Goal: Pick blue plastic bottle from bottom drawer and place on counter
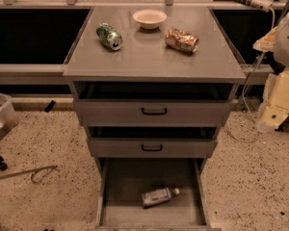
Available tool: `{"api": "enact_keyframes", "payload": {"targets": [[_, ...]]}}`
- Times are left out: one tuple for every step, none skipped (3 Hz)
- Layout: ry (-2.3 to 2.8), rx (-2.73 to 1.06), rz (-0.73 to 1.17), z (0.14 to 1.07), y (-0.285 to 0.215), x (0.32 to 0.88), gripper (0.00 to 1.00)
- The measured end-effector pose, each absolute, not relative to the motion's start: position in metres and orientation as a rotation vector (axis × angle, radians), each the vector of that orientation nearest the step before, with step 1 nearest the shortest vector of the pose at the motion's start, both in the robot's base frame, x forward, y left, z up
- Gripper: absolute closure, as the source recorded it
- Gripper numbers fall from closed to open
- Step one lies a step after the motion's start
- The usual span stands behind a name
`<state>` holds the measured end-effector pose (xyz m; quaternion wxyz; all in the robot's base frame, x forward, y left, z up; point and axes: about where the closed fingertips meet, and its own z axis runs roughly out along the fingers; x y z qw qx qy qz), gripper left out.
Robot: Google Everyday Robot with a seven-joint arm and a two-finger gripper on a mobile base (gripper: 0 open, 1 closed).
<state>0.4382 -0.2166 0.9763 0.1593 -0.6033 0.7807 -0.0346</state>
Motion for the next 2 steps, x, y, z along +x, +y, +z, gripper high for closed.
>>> {"api": "enact_keyframes", "payload": {"targets": [[2.231,-1.724,-0.099,0.976,-0.217,0.438,0.0],[2.226,-1.713,-0.074,0.95,-0.205,0.44,0.0]]}}
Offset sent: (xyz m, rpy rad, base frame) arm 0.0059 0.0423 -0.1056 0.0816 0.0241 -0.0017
